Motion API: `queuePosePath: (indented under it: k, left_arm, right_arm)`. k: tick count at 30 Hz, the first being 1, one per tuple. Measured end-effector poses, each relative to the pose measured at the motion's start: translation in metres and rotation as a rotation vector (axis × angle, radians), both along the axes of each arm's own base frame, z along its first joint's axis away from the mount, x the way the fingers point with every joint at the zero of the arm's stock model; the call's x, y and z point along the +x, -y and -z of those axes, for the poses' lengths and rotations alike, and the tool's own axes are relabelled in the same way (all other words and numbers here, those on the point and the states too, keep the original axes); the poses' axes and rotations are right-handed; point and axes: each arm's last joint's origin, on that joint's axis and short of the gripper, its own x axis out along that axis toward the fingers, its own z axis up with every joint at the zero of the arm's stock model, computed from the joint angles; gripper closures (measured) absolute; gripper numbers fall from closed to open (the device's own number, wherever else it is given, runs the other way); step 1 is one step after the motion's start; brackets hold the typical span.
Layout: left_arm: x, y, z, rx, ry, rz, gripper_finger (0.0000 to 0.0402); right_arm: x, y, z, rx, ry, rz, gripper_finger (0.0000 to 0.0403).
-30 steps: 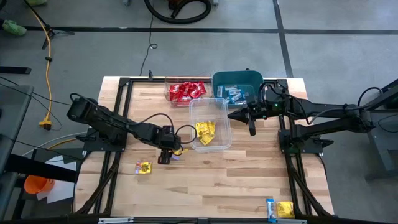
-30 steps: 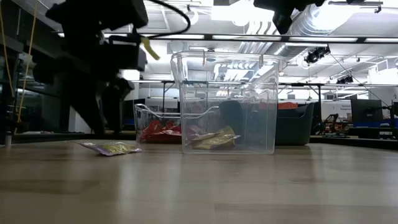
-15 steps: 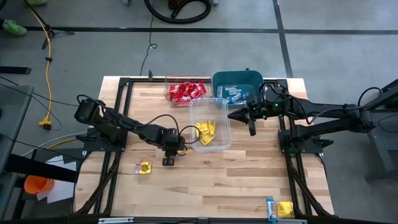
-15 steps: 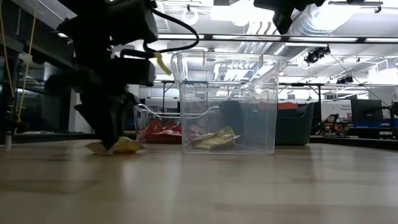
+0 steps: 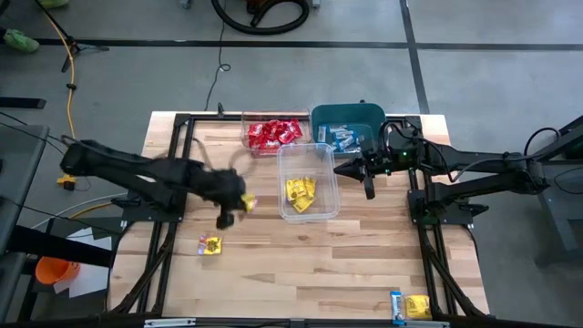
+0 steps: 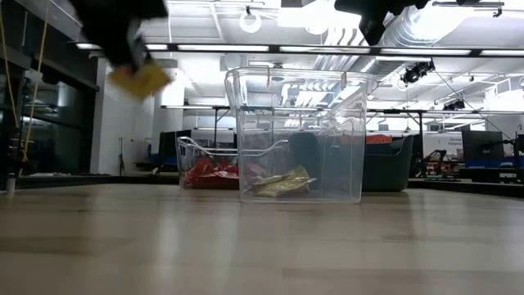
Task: Sort candy
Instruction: Put the yellow candy into the transparent container
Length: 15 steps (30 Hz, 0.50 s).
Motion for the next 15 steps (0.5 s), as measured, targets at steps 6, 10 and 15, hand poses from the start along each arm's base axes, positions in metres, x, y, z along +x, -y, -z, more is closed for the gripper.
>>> queuePosePath:
  k: [6,10,15]
  left_arm:
    - [-0.013,-0.021,-0.061,0.135,0.525,-0.207,0.04]
    - [-0.006,-0.03,-0.081,0.206,0.737,-0.229,0.0401]
    - [0.011,-0.031,-0.083,0.186,0.822,-0.147,0.0401]
  right_arm:
    - [0.0,0.001,0.0,-0.025,0.001,0.015,0.0403]
    - [0.0,0.001,-0.001,-0.031,0.016,0.037,0.0403]
    - [0.002,0.001,-0.009,-0.042,0.098,0.028,0.0403]
